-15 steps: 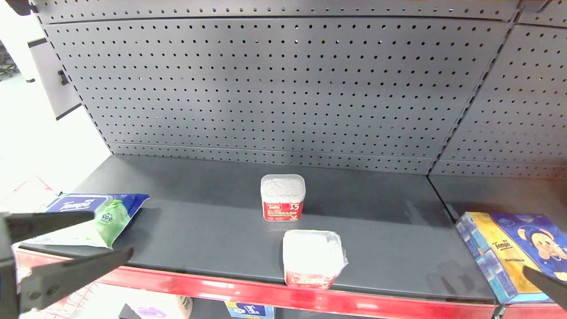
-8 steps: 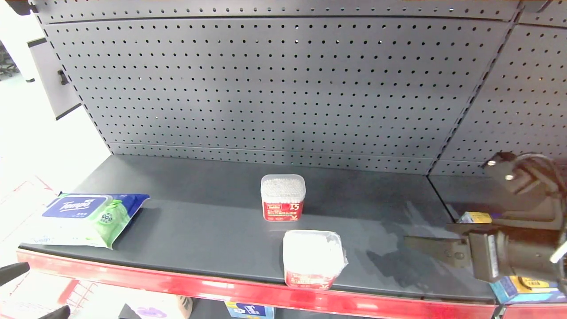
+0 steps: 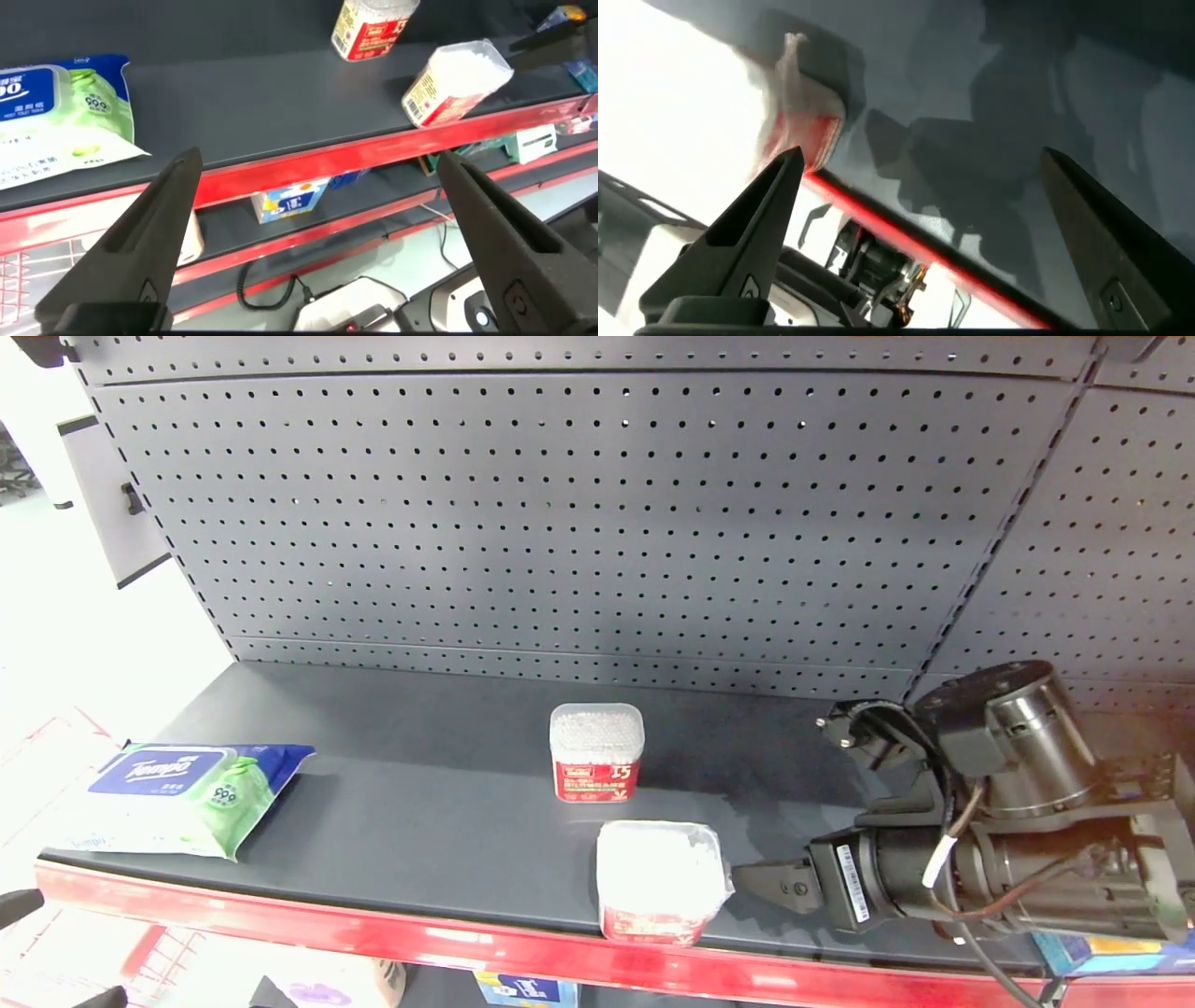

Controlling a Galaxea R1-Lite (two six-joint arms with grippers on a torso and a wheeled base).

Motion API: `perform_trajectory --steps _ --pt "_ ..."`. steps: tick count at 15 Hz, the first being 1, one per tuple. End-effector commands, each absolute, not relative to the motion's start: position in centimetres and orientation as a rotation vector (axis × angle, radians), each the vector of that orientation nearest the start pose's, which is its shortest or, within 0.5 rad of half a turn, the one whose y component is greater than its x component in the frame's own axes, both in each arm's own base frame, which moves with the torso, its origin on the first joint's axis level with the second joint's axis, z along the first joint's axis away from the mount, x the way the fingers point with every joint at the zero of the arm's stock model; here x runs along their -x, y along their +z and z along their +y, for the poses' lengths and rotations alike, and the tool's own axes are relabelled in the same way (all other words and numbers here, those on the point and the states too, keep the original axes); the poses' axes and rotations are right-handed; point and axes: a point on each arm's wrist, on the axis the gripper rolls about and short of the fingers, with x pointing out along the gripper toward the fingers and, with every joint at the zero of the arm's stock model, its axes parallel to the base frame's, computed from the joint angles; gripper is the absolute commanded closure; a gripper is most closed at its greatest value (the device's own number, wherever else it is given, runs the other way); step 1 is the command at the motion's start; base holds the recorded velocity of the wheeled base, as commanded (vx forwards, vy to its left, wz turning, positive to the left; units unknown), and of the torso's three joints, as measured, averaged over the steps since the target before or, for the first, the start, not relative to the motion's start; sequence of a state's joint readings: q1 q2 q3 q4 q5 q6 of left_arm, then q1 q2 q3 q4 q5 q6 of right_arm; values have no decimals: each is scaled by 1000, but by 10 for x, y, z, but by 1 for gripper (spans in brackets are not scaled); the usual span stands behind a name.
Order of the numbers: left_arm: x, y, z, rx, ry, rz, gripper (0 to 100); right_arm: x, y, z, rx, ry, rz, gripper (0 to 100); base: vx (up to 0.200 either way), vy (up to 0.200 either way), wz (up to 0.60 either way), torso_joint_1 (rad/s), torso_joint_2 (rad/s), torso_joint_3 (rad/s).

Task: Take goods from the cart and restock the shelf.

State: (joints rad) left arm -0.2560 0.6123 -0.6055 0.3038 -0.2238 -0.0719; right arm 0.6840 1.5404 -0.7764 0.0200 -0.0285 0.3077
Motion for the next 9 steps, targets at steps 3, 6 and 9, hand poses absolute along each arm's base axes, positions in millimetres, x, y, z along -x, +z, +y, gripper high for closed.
perform_trajectory --steps 3,6,9 --pt "-26 215 -12 65 -464 339 0 -195 147 161 22 490 882 0 0 0 0 0 0 0" --pt "-26 215 -12 65 -464 339 0 -196 144 167 36 495 888 0 0 0 0 0 0 0" --pt "-26 216 -12 65 -463 334 0 -197 145 172 42 503 883 0 0 0 0 0 0 0"
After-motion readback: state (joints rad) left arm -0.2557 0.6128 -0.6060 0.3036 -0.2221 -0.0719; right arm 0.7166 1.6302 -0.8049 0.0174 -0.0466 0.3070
